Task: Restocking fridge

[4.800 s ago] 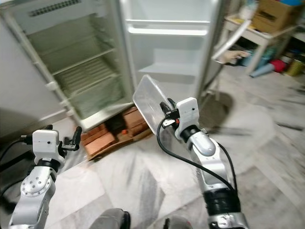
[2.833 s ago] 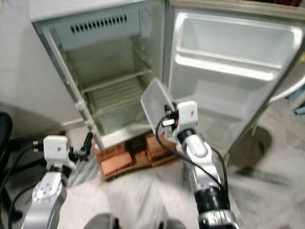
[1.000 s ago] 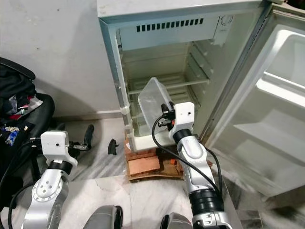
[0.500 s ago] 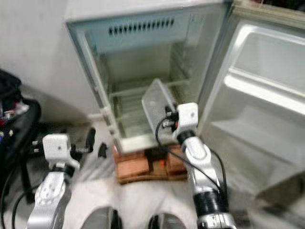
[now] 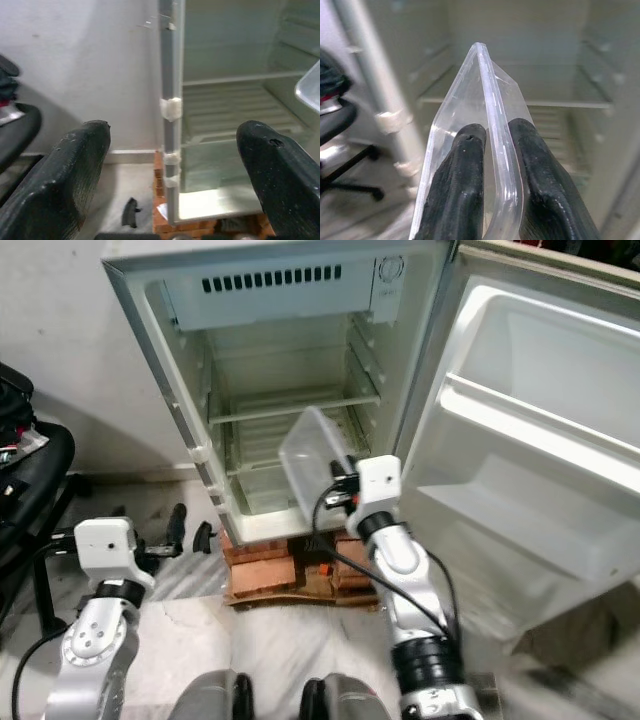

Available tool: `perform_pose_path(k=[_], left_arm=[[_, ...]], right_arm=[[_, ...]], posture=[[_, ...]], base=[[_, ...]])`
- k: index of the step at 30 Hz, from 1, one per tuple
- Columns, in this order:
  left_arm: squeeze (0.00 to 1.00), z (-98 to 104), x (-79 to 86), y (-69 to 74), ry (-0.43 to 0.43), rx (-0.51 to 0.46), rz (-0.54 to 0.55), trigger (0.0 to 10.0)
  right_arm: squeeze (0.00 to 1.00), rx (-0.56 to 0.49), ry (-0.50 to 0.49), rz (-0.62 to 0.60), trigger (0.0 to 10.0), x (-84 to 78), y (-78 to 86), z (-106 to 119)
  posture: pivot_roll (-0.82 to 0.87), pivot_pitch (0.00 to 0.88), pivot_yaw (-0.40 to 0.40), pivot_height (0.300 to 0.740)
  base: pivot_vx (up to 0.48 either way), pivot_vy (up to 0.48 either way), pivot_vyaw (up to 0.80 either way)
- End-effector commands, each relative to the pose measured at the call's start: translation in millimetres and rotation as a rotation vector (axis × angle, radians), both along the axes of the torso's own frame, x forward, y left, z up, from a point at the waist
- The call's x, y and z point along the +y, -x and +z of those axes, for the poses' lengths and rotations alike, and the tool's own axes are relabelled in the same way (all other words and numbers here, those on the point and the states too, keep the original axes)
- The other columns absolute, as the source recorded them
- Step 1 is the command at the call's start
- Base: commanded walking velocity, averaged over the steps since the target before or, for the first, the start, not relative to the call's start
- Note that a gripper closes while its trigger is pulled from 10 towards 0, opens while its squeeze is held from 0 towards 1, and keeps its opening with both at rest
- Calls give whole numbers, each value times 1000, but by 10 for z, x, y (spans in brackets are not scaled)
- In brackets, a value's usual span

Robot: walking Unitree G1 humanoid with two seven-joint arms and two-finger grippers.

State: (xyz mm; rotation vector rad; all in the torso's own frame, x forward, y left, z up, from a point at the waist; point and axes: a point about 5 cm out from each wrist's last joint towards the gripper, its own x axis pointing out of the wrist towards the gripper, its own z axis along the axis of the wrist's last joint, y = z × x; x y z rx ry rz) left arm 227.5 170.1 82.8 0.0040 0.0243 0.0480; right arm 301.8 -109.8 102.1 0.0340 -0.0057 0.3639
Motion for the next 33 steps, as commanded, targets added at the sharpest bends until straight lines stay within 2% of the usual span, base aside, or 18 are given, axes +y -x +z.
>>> perform_pose_path(k=[1, 12, 19, 24, 30, 33], left_arm=[[0, 5, 24, 21, 0, -1, 2, 10000], [0, 11, 21, 49, 6, -9, 0, 10000], [0, -25, 61, 119, 3, 6, 7, 10000], [0, -18, 42, 109, 4, 2, 2, 10000], [0, -11, 52, 129, 6, 3, 12, 10000], [0, -32, 77, 140, 20, 19, 26, 10000]], right_arm=[[0, -13, 1, 5, 10000, -6, 2, 36], [0, -20, 11, 17, 10000, -36, 1, 42], [0, -18, 53, -28, 10000, -249, 107, 3], [0, -11, 63, -50, 10000, -315, 130, -5], [0, -1, 69, -54, 10000, -326, 162, -28], [0, 6, 73, -50, 10000, -305, 167, -46]], posture=[[131, 117, -3, 740], [130, 112, -10, 740], [111, 122, -19, 740], [100, 127, -24, 740], [102, 132, -21, 740], [105, 132, -20, 740]], base=[[0, 0, 0], [203, 0, 0], [316, 0, 0], [313, 0, 0], [302, 0, 0], [0, 358, 0]])
